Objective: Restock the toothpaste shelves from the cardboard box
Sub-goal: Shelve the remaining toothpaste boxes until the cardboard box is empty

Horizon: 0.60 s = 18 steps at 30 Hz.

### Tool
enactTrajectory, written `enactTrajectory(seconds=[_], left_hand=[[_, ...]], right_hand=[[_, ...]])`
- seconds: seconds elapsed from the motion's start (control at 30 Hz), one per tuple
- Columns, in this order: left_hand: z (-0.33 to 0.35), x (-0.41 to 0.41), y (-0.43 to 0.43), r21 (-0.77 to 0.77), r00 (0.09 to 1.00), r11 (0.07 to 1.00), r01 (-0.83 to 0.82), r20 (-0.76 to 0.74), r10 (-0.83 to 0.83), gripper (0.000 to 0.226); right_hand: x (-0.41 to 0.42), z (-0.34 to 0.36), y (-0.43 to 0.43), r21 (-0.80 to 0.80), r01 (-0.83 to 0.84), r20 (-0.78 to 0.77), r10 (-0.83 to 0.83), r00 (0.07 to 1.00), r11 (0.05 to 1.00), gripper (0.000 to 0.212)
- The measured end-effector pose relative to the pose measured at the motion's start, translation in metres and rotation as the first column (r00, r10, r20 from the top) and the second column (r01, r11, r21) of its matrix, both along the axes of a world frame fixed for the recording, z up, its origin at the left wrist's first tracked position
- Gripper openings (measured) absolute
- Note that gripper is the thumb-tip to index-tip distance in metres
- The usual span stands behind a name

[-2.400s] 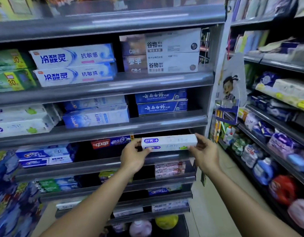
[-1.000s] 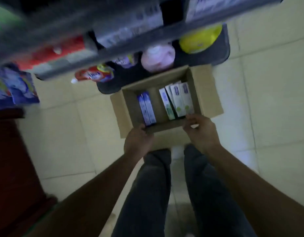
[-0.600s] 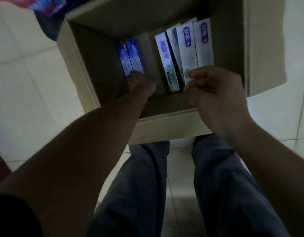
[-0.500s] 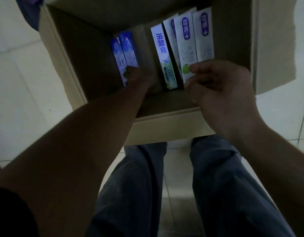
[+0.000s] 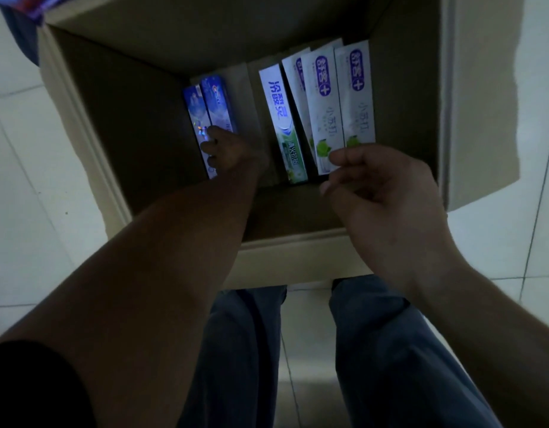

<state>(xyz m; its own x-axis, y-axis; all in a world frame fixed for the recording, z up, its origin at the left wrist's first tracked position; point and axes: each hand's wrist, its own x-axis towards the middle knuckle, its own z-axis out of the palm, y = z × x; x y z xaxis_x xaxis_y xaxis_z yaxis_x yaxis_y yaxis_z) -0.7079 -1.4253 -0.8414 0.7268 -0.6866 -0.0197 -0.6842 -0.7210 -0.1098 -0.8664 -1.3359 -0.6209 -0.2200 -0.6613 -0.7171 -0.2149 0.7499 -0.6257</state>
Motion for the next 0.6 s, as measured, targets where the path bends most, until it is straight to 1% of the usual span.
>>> enactTrajectory(seconds=[0.03,0.07,0.1,0.13,0.17,0.2,0.23,0.27,0.3,0.33,0.37,0.4,0.43,0.47,0.5,0.53,0.6], left_hand=[[0.000,0.008,0.004,-0.025,1.000,1.000,-0.018,0.002,0.018,0.005],[0.002,0.011,0.003,-0.038,0.998,0.997,-0.065,0.002,0.065,0.007],[0.003,0.013,0.001,-0.035,0.993,0.993,-0.110,-0.052,0.108,0.017],[0.000,0.017,-0.001,-0.013,0.980,0.985,-0.173,-0.107,0.171,0.024],[-0.010,0.020,-0.001,0.043,0.980,0.984,-0.171,-0.094,0.174,0.027],[-0.017,0.025,0.000,0.155,0.973,0.980,-0.125,-0.174,0.151,0.039],[-0.016,0.028,0.002,0.303,0.928,0.952,-0.050,-0.338,0.156,0.055],[-0.012,0.032,0.005,0.393,0.874,0.920,0.017,-0.453,0.177,0.068],[-0.004,0.031,0.005,0.407,0.852,0.912,0.041,-0.492,0.181,0.075],[0.005,0.029,0.003,0.387,0.858,0.920,0.063,-0.492,0.148,0.077],[0.014,0.025,0.000,0.361,0.862,0.929,0.084,-0.493,0.114,0.074],[0.029,0.021,-0.002,0.335,0.847,0.935,0.115,-0.525,0.084,0.067],[0.042,0.019,-0.005,0.290,0.794,0.949,0.126,-0.603,0.079,0.057],[0.057,0.019,-0.007,0.241,0.704,0.965,0.105,-0.703,0.099,0.045],[0.073,0.022,-0.008,0.209,0.602,0.976,0.062,-0.788,0.130,0.034],[0.089,0.025,-0.006,0.201,0.488,0.979,0.017,-0.856,0.168,0.027],[0.123,0.030,0.001,0.219,0.261,0.976,-0.018,-0.941,0.216,0.020]], right_hand=[[0.000,-0.001,-0.001,0.004,-0.006,-0.005,0.006,1.000,1.000,0.025],[-0.001,-0.002,-0.001,0.010,-0.013,-0.012,0.013,1.000,1.000,0.025],[-0.001,-0.002,-0.001,0.013,-0.020,-0.021,0.021,1.000,1.000,0.025],[-0.001,-0.003,-0.002,0.012,-0.026,-0.030,0.027,0.999,1.000,0.025],[-0.001,-0.003,-0.002,0.011,-0.030,-0.032,0.030,0.999,0.999,0.025],[-0.001,-0.004,-0.002,0.015,-0.030,-0.030,0.030,0.999,0.999,0.026],[0.000,-0.004,-0.003,0.022,-0.027,-0.026,0.027,0.999,0.999,0.026],[0.001,-0.003,-0.004,0.026,-0.023,-0.025,0.024,0.999,0.999,0.027],[0.002,-0.003,-0.005,0.026,-0.026,-0.031,0.026,0.999,0.999,0.027],[0.002,-0.003,-0.006,0.025,-0.028,-0.042,0.029,0.999,0.999,0.027],[0.001,-0.003,-0.008,0.022,-0.023,-0.052,0.024,0.998,0.999,0.026],[0.001,-0.001,-0.010,0.021,-0.006,-0.051,0.007,0.999,1.000,0.025],[0.001,0.001,-0.011,0.021,0.017,-0.044,-0.016,0.999,1.000,0.025],[0.001,0.005,-0.012,0.021,0.044,-0.039,-0.044,0.998,0.999,0.024],[0.001,0.008,-0.013,0.025,0.068,-0.035,-0.067,0.997,0.997,0.024],[0.002,0.009,-0.014,0.029,0.087,-0.035,-0.086,0.996,0.996,0.023],[0.005,0.012,-0.016,0.048,0.108,-0.026,-0.106,0.994,0.993,0.025]])
